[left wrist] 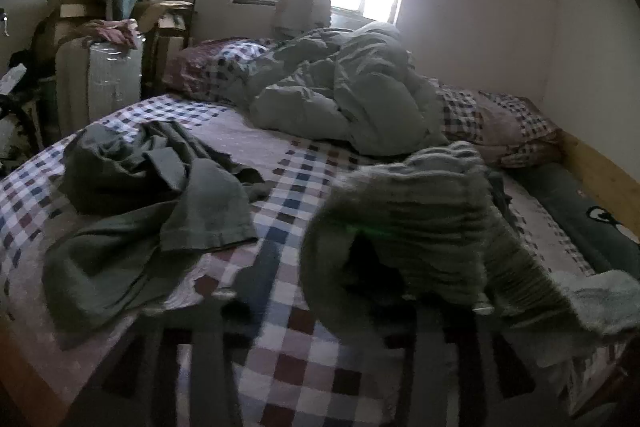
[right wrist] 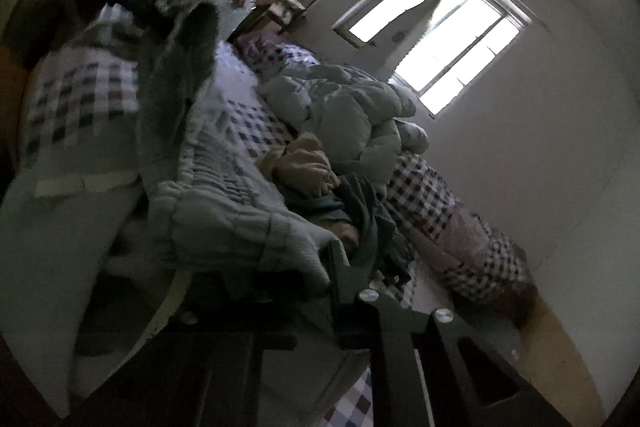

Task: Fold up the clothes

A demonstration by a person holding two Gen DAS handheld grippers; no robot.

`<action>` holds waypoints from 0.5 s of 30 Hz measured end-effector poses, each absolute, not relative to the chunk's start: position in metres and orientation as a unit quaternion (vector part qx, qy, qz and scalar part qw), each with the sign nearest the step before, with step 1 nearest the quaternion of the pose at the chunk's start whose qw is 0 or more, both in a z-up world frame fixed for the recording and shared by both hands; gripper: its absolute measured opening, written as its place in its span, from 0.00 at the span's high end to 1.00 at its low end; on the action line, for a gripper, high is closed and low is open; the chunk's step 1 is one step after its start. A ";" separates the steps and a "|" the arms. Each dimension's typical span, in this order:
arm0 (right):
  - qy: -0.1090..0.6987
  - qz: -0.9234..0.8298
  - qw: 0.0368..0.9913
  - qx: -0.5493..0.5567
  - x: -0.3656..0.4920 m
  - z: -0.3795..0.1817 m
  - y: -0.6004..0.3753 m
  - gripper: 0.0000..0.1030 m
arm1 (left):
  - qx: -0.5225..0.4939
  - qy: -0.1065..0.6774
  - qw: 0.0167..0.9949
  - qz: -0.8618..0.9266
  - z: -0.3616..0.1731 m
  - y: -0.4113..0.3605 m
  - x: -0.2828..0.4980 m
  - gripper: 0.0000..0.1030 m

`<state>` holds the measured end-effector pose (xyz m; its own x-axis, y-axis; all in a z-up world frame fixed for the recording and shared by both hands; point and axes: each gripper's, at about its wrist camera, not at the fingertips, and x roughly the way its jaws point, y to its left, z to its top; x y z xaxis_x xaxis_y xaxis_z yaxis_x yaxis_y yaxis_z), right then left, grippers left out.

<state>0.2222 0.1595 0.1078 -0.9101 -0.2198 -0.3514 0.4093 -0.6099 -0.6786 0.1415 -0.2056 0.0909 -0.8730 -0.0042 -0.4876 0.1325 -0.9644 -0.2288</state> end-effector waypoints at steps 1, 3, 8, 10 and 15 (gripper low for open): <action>0.386 -0.897 0.175 0.122 0.222 0.115 0.164 0.91 | 0.248 0.128 0.035 -0.960 0.091 -0.206 0.145 0.46; 0.351 -0.912 0.170 0.131 0.221 0.128 0.172 0.91 | 0.245 0.119 0.022 -0.962 0.093 -0.203 0.152 0.44; 0.288 -0.934 0.157 0.140 0.220 0.154 0.190 0.91 | 0.231 0.044 -0.003 -0.972 0.107 -0.187 0.165 0.44; 0.272 -0.940 0.151 0.142 0.219 0.160 0.197 0.91 | 0.226 0.021 -0.010 -0.974 0.111 -0.180 0.168 0.44; 0.251 -0.946 0.139 0.151 0.217 0.168 0.212 0.91 | 0.203 -0.029 -0.028 -0.978 0.124 -0.163 0.173 0.44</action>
